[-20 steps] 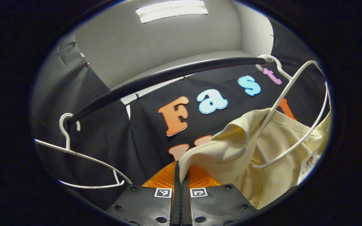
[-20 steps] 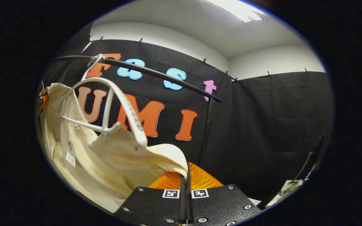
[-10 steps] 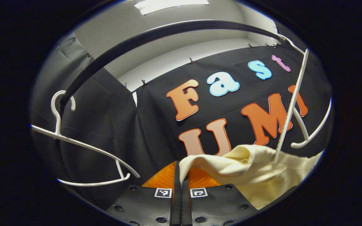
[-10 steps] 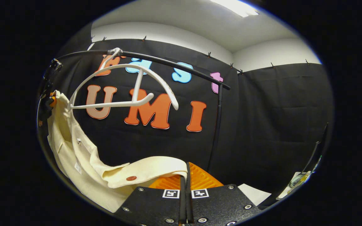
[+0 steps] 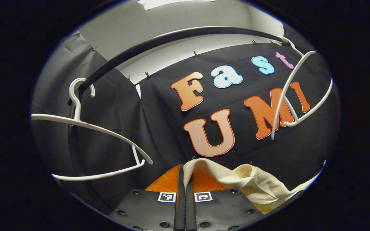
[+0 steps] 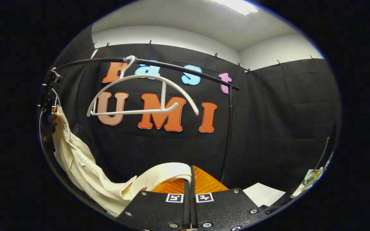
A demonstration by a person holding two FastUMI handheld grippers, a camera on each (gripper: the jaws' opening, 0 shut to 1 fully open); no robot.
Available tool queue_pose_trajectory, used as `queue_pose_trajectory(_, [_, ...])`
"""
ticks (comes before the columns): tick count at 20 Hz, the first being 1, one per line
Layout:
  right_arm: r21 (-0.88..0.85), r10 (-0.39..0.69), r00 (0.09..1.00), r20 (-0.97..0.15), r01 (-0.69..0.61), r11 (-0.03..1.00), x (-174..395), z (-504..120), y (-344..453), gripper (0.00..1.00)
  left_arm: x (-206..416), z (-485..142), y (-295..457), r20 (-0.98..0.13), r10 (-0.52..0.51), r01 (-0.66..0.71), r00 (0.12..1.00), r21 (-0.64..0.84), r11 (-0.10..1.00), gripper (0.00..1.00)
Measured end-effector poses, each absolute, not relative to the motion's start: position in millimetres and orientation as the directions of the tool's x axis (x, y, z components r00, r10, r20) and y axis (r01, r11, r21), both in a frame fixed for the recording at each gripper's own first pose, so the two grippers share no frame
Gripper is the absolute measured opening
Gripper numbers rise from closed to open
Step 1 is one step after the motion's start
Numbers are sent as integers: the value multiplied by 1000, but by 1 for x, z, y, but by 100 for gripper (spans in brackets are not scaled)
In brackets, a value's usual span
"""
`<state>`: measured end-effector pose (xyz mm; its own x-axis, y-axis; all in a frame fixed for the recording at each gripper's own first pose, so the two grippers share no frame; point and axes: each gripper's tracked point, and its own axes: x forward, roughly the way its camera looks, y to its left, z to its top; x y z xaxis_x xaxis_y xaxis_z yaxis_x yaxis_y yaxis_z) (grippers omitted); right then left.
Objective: Grasp the clothes on the hanger with both hands and then place them into the laundry hamper below.
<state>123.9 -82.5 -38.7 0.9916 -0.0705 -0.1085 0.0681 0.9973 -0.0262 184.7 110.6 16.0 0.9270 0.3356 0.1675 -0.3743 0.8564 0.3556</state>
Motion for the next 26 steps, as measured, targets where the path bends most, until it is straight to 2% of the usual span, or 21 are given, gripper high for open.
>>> queue_pose_trajectory(7, [-7,70,983,-168,-72,997,104,-65,-10,0,151,-39,72,10,250,-238,968,349,907,7])
queue_pose_trajectory(12, [42,194,946,-261,-189,981,83,-114,51,0,121,-121,36,-199,148,-108,969,196,975,7])
queue_pose_trajectory(17, [140,285,855,-433,-248,959,39,-199,93,1,68,-237,4,-491,30,-14,870,36,999,7])
queue_pose_trajectory(22, [160,293,771,-565,-247,956,16,-271,103,1,28,-294,-24,-627,-74,77,776,-23,997,8])
queue_pose_trajectory(26, [193,283,696,-660,-207,959,-7,-320,103,2,0,-344,-27,-743,-88,92,663,-35,995,7])
